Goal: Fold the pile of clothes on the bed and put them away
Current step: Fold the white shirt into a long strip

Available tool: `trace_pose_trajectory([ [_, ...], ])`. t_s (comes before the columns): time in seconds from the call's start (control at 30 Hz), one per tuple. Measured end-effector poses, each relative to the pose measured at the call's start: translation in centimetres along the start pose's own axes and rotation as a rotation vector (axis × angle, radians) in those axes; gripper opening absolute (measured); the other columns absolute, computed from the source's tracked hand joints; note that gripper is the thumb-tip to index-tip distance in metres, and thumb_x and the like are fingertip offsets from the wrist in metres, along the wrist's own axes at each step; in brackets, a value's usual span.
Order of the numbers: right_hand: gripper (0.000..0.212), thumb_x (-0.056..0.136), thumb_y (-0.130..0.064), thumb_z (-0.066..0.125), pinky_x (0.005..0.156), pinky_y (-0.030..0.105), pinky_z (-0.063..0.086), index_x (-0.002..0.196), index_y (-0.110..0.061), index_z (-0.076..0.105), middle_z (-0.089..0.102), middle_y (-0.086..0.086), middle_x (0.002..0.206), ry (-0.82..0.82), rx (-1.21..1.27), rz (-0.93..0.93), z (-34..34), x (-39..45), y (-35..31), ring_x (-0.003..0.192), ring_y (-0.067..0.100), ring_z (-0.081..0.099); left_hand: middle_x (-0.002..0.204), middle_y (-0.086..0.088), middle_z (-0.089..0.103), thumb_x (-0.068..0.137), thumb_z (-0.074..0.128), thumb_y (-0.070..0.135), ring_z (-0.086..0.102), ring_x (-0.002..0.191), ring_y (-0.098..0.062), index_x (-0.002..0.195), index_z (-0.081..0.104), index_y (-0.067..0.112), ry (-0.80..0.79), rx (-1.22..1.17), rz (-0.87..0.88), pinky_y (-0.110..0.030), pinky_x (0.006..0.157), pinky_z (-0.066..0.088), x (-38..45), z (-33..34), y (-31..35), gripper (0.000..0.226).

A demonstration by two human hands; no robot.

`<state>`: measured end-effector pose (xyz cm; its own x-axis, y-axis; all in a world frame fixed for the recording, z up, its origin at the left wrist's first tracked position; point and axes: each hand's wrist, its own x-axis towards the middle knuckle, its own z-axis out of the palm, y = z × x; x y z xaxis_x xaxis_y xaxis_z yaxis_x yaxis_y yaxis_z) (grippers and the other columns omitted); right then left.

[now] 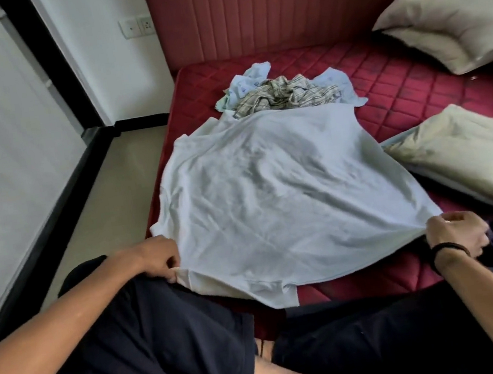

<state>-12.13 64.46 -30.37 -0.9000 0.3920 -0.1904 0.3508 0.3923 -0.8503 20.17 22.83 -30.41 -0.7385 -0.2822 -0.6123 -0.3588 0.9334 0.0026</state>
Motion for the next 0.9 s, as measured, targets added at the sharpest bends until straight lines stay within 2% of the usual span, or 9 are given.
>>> trace_pose_trajectory([
  [0.1, 0.03, 0.079, -0.016, 0.059, 0.105, 0.043, 0.049, 0.102, -0.013, 0.078, 0.071, 0.02, 0.116, 0.03, 0.006, -0.048, 1.4, 1.1, -2.5, 0.113, 0.043, 0.063, 0.072, 0.016, 0.069, 0.09, 0.078, 0.031, 0.061, 0.07, -0.003, 0.088, 0.078, 0.021, 0.029, -0.402, -0.003, -0.012, 0.061, 0.042, -0.5, -1.3, -3.2, 0.01],
  [0.17, 0.027, 0.078, -0.015, 0.059, 0.105, 0.04, 0.05, 0.097, -0.014, 0.078, 0.072, 0.018, 0.112, 0.027, 0.042, -0.071, 2.5, 1.9, -4.3, 0.111, 0.041, 0.064, 0.083, 0.017, 0.076, 0.094, 0.075, 0.029, 0.069, 0.081, 0.002, 0.092, 0.079, 0.027, 0.159, -0.675, -0.04, -0.015, 0.073, 0.047, -0.5, -1.5, -4.8, 0.004],
  [0.33, 0.031, 0.078, -0.01, 0.058, 0.105, 0.039, 0.05, 0.103, -0.012, 0.077, 0.072, 0.022, 0.113, 0.033, 0.043, -0.077, 8.0, 4.9, -8.3, 0.115, 0.04, 0.063, 0.096, 0.0, 0.078, 0.102, 0.06, 0.012, 0.071, 0.101, -0.019, 0.102, 0.074, 0.022, 0.607, -1.108, -0.258, -0.034, 0.094, 0.051, 3.7, 0.0, -6.6, 0.017],
  [0.43, 0.031, 0.079, -0.01, 0.061, 0.103, 0.039, 0.053, 0.104, -0.011, 0.079, 0.072, 0.024, 0.113, 0.035, 0.071, -0.059, 11.5, 6.5, -9.3, 0.11, 0.04, 0.066, 0.097, -0.004, 0.074, 0.101, 0.053, 0.026, 0.069, 0.098, -0.029, 0.105, 0.07, 0.024, 0.742, -1.066, -0.346, -0.045, 0.086, 0.052, 6.8, 0.6, -6.5, 0.018],
  [0.63, 0.033, 0.084, -0.019, 0.064, 0.096, 0.021, 0.044, 0.114, -0.012, 0.076, 0.069, 0.017, 0.127, 0.001, 0.07, -0.03, 16.9, 10.1, -9.4, 0.119, 0.035, 0.064, 0.091, -0.017, 0.066, 0.107, 0.042, 0.016, 0.063, 0.085, -0.04, 0.093, 0.051, 0.016, 0.905, -0.773, -0.37, -0.045, 0.072, 0.046, 11.1, 1.3, -6.6, 0.017],
  [0.7, 0.039, 0.083, -0.03, 0.056, 0.098, 0.025, 0.05, 0.112, -0.014, 0.075, 0.072, 0.019, 0.113, -0.004, 0.043, -0.132, 17.9, 11.3, -8.9, 0.115, 0.034, 0.065, 0.091, -0.02, 0.066, 0.107, 0.042, 0.018, 0.063, 0.084, -0.044, 0.092, 0.049, 0.015, 0.948, -0.724, -0.383, -0.047, 0.07, 0.046, 12.0, 1.5, -7.2, 0.017],
  [0.77, 0.04, 0.078, -0.034, 0.053, 0.085, 0.036, 0.056, 0.106, -0.012, 0.072, 0.069, 0.014, 0.092, -0.049, -0.002, -0.329, 17.9, 11.6, -8.5, 0.095, 0.03, 0.068, 0.093, -0.024, 0.068, 0.107, 0.043, 0.021, 0.063, 0.083, -0.048, 0.099, 0.052, 0.011, 0.982, -0.674, -0.378, -0.046, 0.068, 0.045, 12.5, 1.6, -7.7, 0.016],
  [0.83, 0.038, 0.086, -0.029, 0.065, 0.082, 0.032, 0.051, 0.119, -0.011, 0.065, 0.068, 0.011, 0.097, -0.163, -0.084, -0.526, 17.1, 11.1, -7.7, 0.091, 0.018, 0.064, 0.095, -0.023, 0.07, 0.106, 0.046, 0.024, 0.065, 0.083, -0.048, 0.109, 0.054, 0.011, 0.992, -0.609, -0.388, -0.048, 0.067, 0.048, 12.2, 1.4, -7.6, 0.015],
  [0.9, 0.052, 0.089, -0.023, 0.077, 0.087, 0.03, 0.051, 0.137, -0.015, 0.056, 0.068, 0.003, 0.112, -0.341, -0.137, -0.71, 15.2, 9.7, -6.5, 0.1, 0.012, 0.064, 0.098, -0.017, 0.067, 0.104, 0.053, 0.027, 0.064, 0.087, -0.043, 0.11, 0.054, 0.014, 1.033, -0.574, -0.418, -0.047, 0.069, 0.049, 11.3, 0.7, -7.1, 0.014],
])
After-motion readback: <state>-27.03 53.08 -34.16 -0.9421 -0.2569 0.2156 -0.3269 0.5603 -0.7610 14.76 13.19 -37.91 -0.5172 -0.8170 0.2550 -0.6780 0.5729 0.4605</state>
